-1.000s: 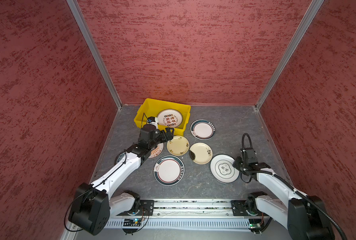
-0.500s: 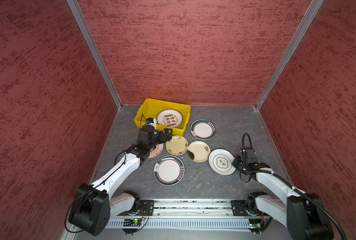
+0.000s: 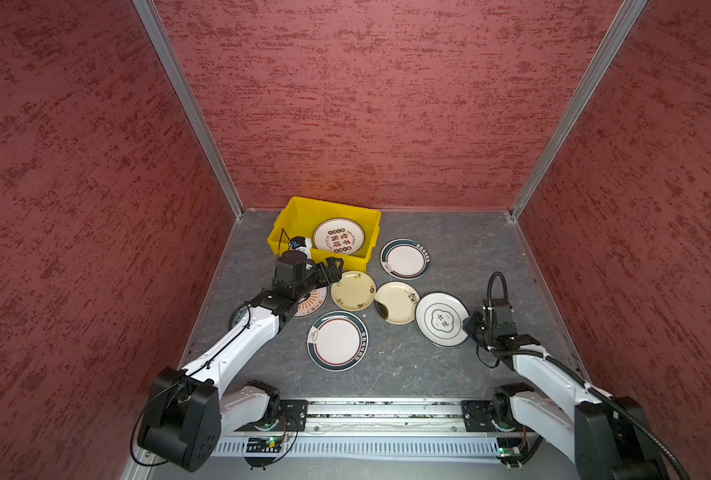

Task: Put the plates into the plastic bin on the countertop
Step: 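Drag the cloud-logo plate farther from the robot and tilt it upright with right gripper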

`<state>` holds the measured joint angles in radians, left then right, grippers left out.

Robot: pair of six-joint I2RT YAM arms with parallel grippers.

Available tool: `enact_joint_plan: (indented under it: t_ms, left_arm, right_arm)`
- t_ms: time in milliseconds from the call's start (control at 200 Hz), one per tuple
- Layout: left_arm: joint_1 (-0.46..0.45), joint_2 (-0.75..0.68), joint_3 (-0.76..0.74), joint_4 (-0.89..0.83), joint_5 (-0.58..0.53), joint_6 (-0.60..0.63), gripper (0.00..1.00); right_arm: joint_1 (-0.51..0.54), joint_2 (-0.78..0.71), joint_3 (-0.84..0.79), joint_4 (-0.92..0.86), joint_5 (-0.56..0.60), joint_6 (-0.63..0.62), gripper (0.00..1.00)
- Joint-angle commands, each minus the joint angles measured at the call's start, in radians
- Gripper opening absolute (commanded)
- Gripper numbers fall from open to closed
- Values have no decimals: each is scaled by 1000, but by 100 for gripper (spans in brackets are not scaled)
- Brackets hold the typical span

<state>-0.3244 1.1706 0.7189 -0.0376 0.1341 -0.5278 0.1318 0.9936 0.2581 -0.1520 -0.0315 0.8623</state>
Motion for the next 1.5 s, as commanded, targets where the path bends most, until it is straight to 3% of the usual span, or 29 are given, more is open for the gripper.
enact_joint_plan:
  t_ms: [0,160,501,787,1498]
  left_arm:
    - [8,-18,-1,-2,17,-8,100]
    - [7,-23,3,-5,19,-9,99]
    - [7,-18,10,-12,33,-28,99]
    - [-2,-18,17,-18,33,-27,99]
    - [-45,26,68,-25,30,-14,99]
  right_arm:
    - [-8,-20,-47,43,-72,59,34]
    - [-11,-23,-67,67,-111,62,33]
    - [-19,0,-90,119,-134,62,11]
    - [-26,-8,-113,181,-180,58,2]
    - [-61,-253,-76,69,-223,85,0]
